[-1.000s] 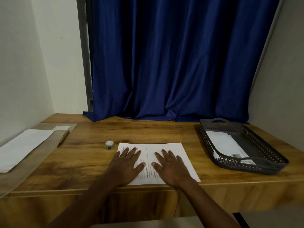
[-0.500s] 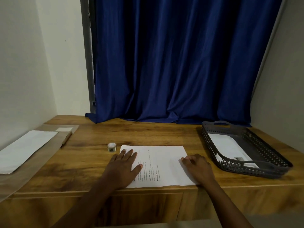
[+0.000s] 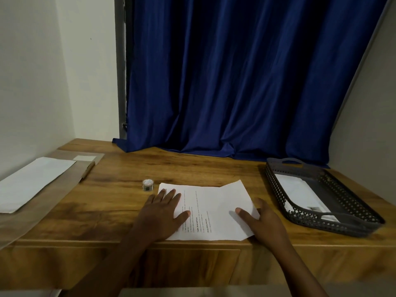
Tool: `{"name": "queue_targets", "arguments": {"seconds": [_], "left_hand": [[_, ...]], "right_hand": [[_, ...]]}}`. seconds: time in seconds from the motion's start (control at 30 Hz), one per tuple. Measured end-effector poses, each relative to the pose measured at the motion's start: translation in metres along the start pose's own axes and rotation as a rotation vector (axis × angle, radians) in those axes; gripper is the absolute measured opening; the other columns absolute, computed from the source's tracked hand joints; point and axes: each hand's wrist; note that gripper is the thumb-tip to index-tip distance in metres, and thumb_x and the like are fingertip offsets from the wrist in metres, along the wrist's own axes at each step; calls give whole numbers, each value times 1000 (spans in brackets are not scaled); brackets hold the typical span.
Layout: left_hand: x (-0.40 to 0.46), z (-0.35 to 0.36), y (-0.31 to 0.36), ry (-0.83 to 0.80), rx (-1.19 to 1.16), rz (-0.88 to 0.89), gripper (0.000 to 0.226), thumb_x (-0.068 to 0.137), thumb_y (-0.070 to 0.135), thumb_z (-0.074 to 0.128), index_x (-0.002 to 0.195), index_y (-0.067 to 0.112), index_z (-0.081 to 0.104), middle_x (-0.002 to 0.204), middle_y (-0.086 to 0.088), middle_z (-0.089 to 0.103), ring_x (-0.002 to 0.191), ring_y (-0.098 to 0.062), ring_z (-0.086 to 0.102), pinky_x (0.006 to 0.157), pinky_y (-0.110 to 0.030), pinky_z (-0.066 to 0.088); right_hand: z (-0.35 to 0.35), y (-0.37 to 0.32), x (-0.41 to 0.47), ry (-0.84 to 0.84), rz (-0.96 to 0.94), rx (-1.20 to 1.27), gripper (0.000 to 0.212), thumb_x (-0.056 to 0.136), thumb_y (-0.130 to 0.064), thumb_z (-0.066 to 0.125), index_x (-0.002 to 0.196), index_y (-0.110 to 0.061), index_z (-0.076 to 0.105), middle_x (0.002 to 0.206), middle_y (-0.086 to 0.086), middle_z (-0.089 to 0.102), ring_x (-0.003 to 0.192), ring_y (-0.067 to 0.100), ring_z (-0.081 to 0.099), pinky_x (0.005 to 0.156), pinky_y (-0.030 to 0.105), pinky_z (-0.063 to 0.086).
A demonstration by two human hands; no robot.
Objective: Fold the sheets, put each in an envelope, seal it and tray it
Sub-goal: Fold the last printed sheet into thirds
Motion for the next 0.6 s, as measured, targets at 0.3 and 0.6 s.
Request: {"name": "queue_targets", "arguments": {"seconds": [0.3,0.6], "left_hand": [[-1,-5,5,-57,4,-34,107,74,95,8,161,33,3,169,6,-5,156,-19,-8,125,-50,-1],[-3,-4,0,-10,-75,-1,110,73,95,-2,161,31,9,169,5,4,156,-19,-2,126,-48,1]], "right_hand": [[-22,-32,-1,-31,-58,572,59,88,-12,75,140,-25,51,93,10,75,85,24,74,81,51,61],[8,-95,-25,-234,-330,681,53,77,-43,77,126,-35,59,99,5,74,93,14,72,80,27,60]]}}
Point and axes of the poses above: each hand's wrist, its own x-axis towards the middle knuckle, its own z-axis out of the palm, y = z × x
